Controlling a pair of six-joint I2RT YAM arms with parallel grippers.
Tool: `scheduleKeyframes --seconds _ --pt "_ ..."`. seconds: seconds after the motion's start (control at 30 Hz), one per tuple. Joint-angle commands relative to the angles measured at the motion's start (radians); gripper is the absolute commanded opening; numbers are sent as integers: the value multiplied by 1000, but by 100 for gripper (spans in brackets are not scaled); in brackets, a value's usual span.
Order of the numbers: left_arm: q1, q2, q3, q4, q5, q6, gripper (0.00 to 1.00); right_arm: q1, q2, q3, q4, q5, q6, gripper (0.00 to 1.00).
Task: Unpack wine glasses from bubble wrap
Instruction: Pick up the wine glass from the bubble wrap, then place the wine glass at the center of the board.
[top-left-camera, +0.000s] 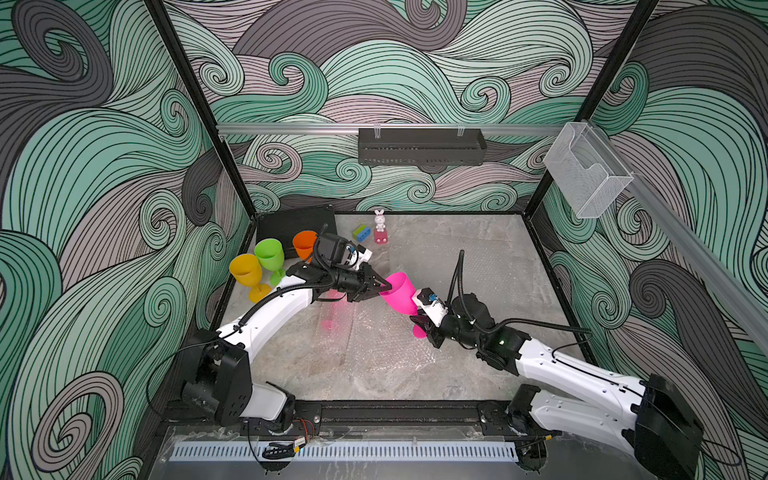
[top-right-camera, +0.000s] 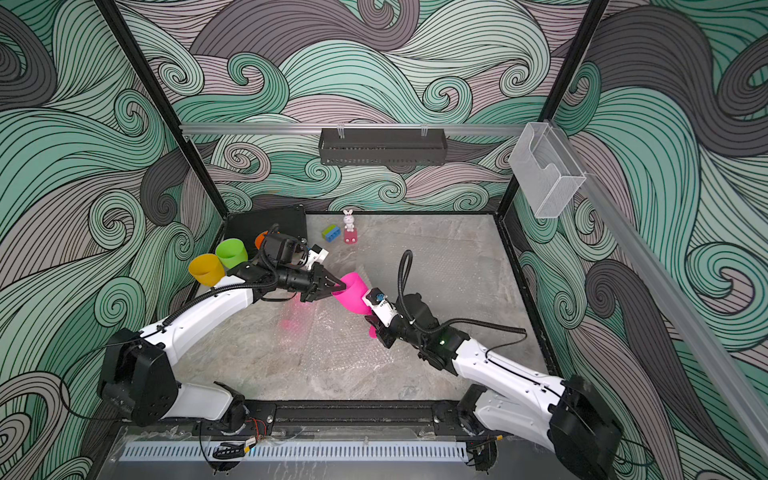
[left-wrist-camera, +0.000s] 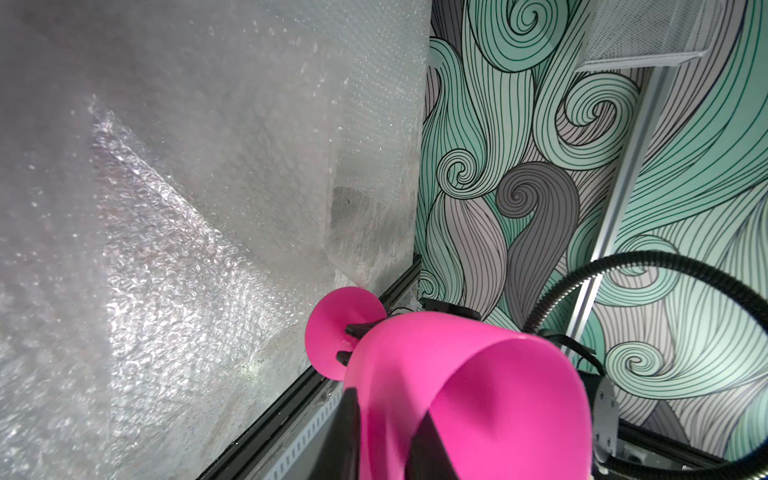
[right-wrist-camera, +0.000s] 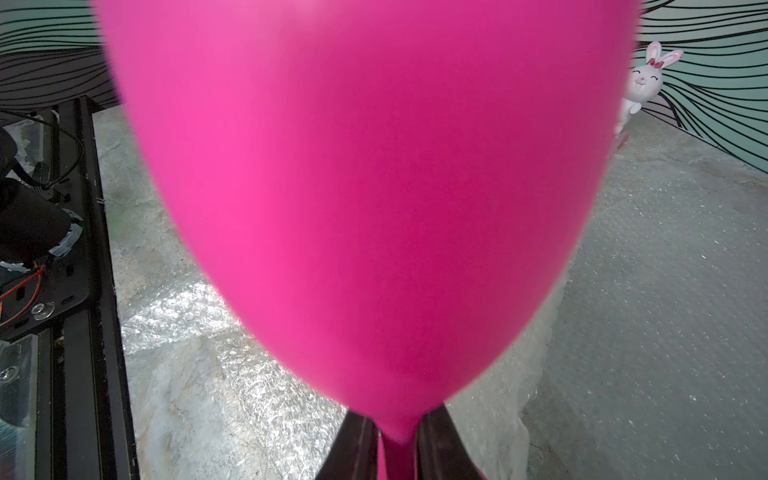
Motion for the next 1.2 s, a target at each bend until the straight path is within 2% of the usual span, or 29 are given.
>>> scheduleKeyframes --seconds 0.0,0.13,0.3,0.43,0.47,0.53,0.67,1.0,1.17 --pt "-20 4 51 -57 -17 52 10 5 -12 19 9 37 -7 22" --pt "-29 37 68 -88 -27 78 3 6 -12 21 3 47 -5 24" --pt "-30 39 106 -143 -46 122 0 7 -15 27 -9 60 -1 30" --pt "-23 38 147 -190 -104 150 0 7 -24 37 -33 57 5 40" --pt "-19 40 156 -193 -111 153 0 7 -29 40 -40 56 8 47" --pt "-11 46 175 -210 -126 168 0 7 -42 43 -52 55 15 53" --pt "7 69 246 -291 -194 226 0 7 -81 51 -73 61 44 62" --pt "74 157 430 -393 -381 335 0 -17 -139 109 -214 95 131 69" --pt "123 222 528 -394 -287 347 0 -49 -140 128 -263 80 156 70"
